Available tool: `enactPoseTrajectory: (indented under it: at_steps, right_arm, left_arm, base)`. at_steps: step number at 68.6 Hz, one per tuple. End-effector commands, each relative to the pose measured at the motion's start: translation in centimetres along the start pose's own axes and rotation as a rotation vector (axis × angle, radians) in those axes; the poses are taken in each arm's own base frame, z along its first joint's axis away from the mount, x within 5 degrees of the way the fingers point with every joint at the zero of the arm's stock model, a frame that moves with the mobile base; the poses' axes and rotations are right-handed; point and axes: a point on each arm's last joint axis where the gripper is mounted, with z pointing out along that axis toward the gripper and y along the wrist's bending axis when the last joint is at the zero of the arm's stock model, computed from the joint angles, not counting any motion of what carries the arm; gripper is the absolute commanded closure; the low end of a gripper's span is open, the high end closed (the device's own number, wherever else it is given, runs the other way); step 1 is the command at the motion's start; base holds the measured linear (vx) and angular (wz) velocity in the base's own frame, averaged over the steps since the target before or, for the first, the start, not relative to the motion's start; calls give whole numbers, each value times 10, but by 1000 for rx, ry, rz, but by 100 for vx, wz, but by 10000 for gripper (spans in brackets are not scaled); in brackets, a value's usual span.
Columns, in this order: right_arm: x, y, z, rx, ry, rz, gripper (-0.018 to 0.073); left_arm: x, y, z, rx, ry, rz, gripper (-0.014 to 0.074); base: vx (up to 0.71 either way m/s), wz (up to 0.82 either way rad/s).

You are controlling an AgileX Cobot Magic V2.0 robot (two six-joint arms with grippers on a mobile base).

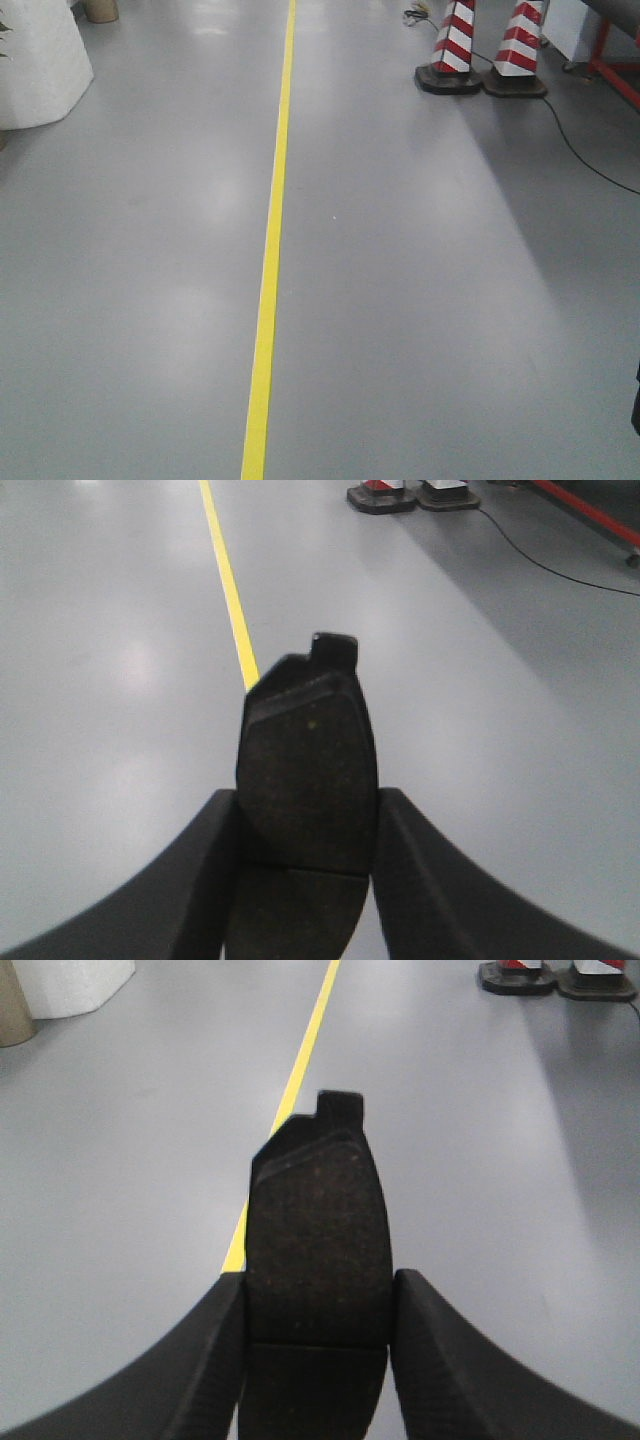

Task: Move and align brake pads A on conveyor
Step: 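Drive along the yellow-lined aisle past the striped cones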

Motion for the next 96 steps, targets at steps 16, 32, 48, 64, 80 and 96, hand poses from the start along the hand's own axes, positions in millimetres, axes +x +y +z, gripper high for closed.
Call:
enactPoseTrajectory:
  at_steps: [16, 32, 48, 64, 80, 96]
  right_arm:
    - [-18, 0, -5, 4, -123, -12, 564]
    - [-18, 0, -5, 4, -123, -12, 564]
    - [-18, 0, -5, 4, -123, -12, 564]
    - [-18, 0, -5, 4, -123, -12, 564]
    - [-18, 0, -5, 4, -123, -12, 564]
    - [-18, 0, -5, 4, -123, -12, 564]
  left_arm:
    - [-16, -3, -3, 28, -104, 3, 603]
    - [-16, -3, -3, 28, -104, 3, 603]
    - [-16, -3, -3, 28, -104, 3, 603]
    - [-16, -3, -3, 28, -104, 3, 603]
    - [-16, -3, -3, 28, -104, 3, 603]
    - [-16, -3, -3, 28, -104, 3, 603]
  base:
    - [68, 11]
    - [69, 0]
    - [72, -10]
    - [73, -9]
    - [74, 4]
    - [76, 11]
